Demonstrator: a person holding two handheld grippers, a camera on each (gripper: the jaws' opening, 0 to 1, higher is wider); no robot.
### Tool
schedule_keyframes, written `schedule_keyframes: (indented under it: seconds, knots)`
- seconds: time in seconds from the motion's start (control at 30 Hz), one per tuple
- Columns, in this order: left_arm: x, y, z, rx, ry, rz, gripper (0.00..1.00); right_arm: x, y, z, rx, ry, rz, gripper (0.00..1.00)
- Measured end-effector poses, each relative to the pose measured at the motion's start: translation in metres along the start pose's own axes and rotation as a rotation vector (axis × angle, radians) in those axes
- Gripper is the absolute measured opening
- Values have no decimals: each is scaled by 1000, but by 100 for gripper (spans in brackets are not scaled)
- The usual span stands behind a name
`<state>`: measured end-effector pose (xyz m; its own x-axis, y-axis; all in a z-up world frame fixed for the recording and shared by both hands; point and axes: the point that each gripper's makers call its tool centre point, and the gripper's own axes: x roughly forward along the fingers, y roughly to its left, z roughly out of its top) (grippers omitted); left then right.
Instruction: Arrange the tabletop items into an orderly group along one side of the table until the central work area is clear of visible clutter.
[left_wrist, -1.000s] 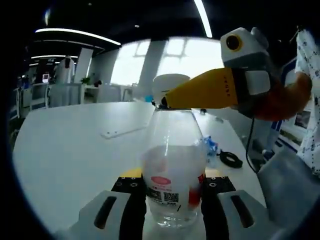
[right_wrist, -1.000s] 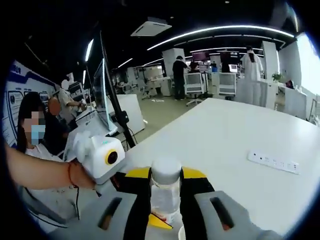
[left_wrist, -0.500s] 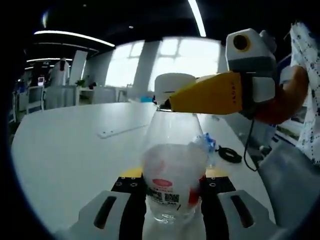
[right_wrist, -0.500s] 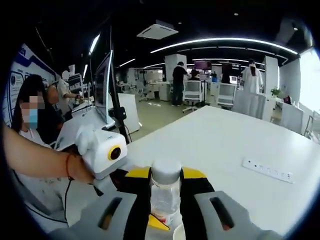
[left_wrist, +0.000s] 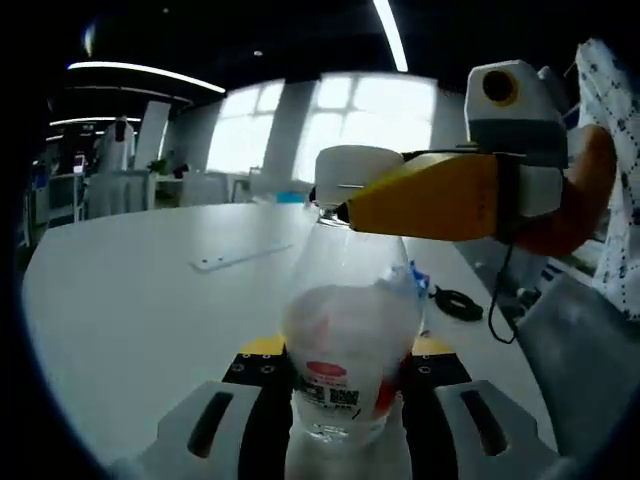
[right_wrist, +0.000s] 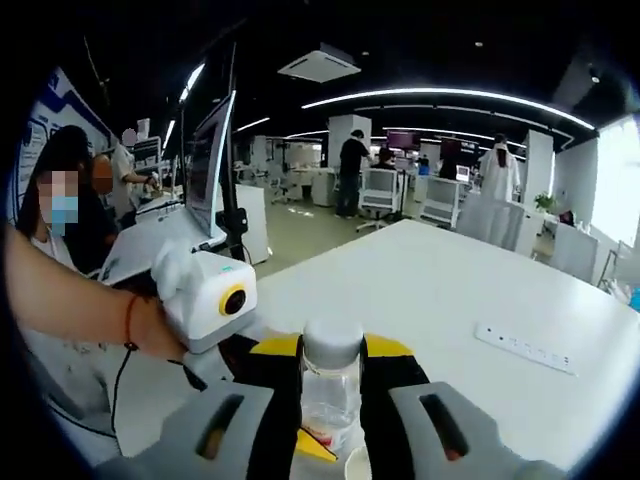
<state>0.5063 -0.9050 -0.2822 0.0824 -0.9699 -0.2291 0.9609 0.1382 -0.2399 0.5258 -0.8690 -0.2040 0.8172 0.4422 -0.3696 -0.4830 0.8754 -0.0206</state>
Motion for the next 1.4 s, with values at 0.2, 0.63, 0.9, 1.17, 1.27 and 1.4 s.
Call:
schedule_keyframes:
  seconds: [0.2,0.63,0.9,1.17,1.27,1.4]
  knots:
    - [1,-1,-1,8,5,-8,38,-2,0,-2,-7,-5,-15,18]
    - [3,-2,-9,20,22,-13,38,-3,1,-10,-12,4,-25,18]
    - [2,-3,-9,13,14,-14,39,-3,2,-10,-27,0,-25,19]
    - [2,-5,-9,3,6,-11,40,-7,3,-12,-37,-6,-37,19]
    - [2,-6,-10,1,8,-9,40,-9,5,-13,-43,-6,-43,19]
    - [2,-9,-10,3,14,-11,41,-11,8,-14,-58,-6,-45,19]
